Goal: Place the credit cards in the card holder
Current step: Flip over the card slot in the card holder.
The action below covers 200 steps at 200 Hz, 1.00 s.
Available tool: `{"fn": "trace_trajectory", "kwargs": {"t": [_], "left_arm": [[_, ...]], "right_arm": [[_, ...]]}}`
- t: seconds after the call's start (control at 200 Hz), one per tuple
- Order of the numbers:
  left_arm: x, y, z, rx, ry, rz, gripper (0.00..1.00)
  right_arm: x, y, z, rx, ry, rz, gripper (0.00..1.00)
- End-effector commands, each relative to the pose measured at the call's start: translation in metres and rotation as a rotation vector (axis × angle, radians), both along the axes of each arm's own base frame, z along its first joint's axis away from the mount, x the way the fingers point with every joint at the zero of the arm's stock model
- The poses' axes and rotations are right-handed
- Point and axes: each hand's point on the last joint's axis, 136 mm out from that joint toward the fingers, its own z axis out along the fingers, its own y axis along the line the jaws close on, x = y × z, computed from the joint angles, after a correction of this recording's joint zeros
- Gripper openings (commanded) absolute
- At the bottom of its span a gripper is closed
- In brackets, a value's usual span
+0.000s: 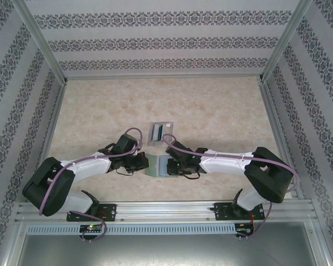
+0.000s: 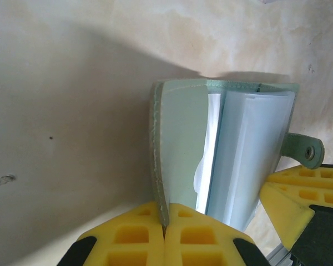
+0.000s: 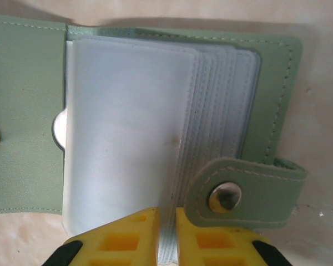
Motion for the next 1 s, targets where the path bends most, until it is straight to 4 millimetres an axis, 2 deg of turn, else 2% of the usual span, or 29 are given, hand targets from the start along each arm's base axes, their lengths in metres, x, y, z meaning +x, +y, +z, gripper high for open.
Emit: {"fn": "trace_trajectory", "kwargs": {"t": [0.0, 0.1, 0.33, 0.59, 0.764, 0.834, 0.929, 0.994], "left_arm": [[-0.002, -0.005, 0.0, -0.002, 0.004, -0.031, 0.0], [-0.002, -0.005, -0.001, -0.006, 0.004, -0.027, 0.0], [-0.002, -0.006, 0.0, -0.014, 0.004, -0.029, 0.0], [-0.002, -0.008, -0.001, -0.022, 0.004, -0.035, 0.0], [-0.004, -0.008, -0.003, -0.021, 0.012, -0.037, 0.0], [-0.004, -0.008, -0.004, -0.018, 0.014, -0.04, 0.0], [-0.004, -0.008, -0.004, -0.018, 0.012, -0.038, 0.0], [-0.004, -0.007, -0.004, -0.017, 0.013, -0.039, 0.0]], "right_arm": [[0.0, 0.003, 0.001, 0.005, -0.004, 0.013, 0.15], [-0.001, 0.006, 0.002, 0.016, 0.0, 0.019, 0.12], [0.001, 0.013, 0.009, 0.056, -0.02, 0.03, 0.11], [0.0, 0.021, 0.003, 0.083, -0.003, 0.041, 0.18], [0.0, 0.025, 0.006, 0.105, -0.012, 0.048, 0.19], [0.0, 0.025, 0.007, 0.107, -0.018, 0.046, 0.23], [0.0, 0.023, 0.008, 0.107, -0.021, 0.041, 0.34], [0.0, 0.021, 0.006, 0.097, -0.021, 0.033, 0.38]]}}
